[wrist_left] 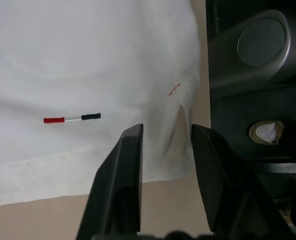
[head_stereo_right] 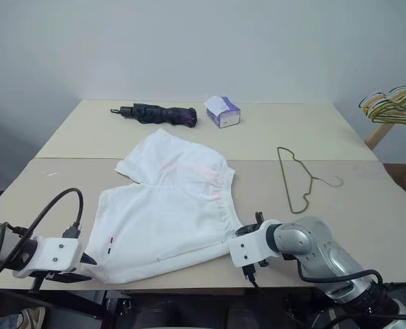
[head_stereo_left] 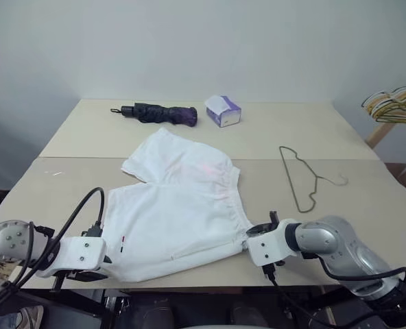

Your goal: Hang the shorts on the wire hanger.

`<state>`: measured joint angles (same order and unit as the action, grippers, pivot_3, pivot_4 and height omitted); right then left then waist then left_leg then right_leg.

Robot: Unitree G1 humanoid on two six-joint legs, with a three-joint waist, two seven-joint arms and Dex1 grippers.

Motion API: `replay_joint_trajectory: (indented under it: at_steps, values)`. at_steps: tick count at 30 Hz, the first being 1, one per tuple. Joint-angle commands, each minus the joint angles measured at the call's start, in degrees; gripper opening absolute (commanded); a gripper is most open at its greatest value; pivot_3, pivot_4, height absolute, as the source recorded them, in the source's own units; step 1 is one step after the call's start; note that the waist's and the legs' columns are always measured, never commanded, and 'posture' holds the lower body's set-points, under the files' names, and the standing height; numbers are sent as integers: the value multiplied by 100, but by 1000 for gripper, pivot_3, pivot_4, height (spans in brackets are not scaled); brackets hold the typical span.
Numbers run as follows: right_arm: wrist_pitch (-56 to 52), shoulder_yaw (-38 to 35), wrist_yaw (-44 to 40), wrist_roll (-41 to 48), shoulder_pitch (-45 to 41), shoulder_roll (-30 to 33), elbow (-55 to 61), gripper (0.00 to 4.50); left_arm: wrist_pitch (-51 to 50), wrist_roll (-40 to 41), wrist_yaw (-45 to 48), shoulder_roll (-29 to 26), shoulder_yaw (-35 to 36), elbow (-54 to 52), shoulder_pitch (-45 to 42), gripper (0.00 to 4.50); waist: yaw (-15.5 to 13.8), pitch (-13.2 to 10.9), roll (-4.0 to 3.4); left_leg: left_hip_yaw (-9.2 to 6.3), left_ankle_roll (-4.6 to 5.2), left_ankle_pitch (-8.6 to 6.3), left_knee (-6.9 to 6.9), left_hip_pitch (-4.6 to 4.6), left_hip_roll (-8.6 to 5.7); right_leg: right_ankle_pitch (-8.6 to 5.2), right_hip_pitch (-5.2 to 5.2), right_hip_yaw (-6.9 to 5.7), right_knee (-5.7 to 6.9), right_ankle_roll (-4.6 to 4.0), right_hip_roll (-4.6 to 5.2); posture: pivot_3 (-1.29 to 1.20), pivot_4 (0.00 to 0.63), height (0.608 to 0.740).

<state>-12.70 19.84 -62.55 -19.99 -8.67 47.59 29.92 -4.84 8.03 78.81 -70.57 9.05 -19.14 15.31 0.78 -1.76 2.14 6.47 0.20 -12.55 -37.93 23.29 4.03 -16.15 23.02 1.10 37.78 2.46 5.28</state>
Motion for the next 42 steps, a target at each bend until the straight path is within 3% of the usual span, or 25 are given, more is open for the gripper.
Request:
replay_joint_trajectory:
  at_steps: [1,3,6,12,15,19,24,32,35,42]
  values:
    - [-1614,-997,-116,1023,-390,-373,516,3046,8,449,211,-156,441,170,-509,2796,0,0,1,0,0,0,0,1,0,1,-1,0,1,-1,0,15,0,740]
    - [-2631,-1432,87,1275,-772,-610,318,3742,-95,817,199,19,506,286,-927,3451,-1,0,1,-1,1,1,0,-2,-1,2,-3,0,3,-2,0,12,0,740]
    - [-3757,-1997,816,1398,-1395,-1066,-267,3748,-269,1167,-77,420,421,362,-1532,4431,-1,1,0,-1,1,1,0,-4,-2,6,-5,0,-2,-2,2,1,0,740]
    - [-5133,-2471,2067,1493,-2755,-1677,-2442,3748,-742,1020,-889,1404,-462,136,-2726,4474,5,2,1,-1,2,3,0,24,-8,9,-8,2,15,-4,0,-11,0,740]
    - [-4989,-2450,2769,1372,-3247,-1854,-3734,3748,-958,1029,-1128,1699,-704,-36,-2930,4474,64,3,1,-1,1,4,0,31,-8,11,0,6,22,-4,-2,-8,0,740]
    - [-4573,-2401,3013,1563,-3543,-1903,-4858,3748,-1036,1180,-1313,1970,-731,-170,-2979,4474,154,1,-1,-6,1,4,0,44,-9,11,7,7,22,-4,-3,7,0,740]
    - [-4309,-2161,2941,1694,-3565,-1902,-5496,3748,-1157,1543,-1411,2241,-636,-350,-2945,4474,193,1,-1,-14,2,5,0,43,-10,12,5,7,22,-1,-4,21,0,740]
    - [-4517,-2082,2982,1939,-3447,-1857,-5824,3748,-1107,1493,-1453,2230,-705,-438,-2832,4474,181,2,-5,-15,2,5,0,41,-10,12,3,8,22,-1,-5,16,0,740]
    - [-4531,-2045,3068,1952,-3388,-1849,-5883,3186,-1075,1472,-1452,2247,-745,-411,-2914,4500,181,2,-5,-16,2,5,0,40,-11,12,2,8,22,-1,-5,13,0,740]
    - [-4650,-2288,3360,2100,-3261,-1866,-5710,741,-987,1389,-1415,2286,-859,-302,-3052,4500,185,2,-5,-16,2,5,0,40,-11,12,1,8,20,-1,-5,-10,0,740]
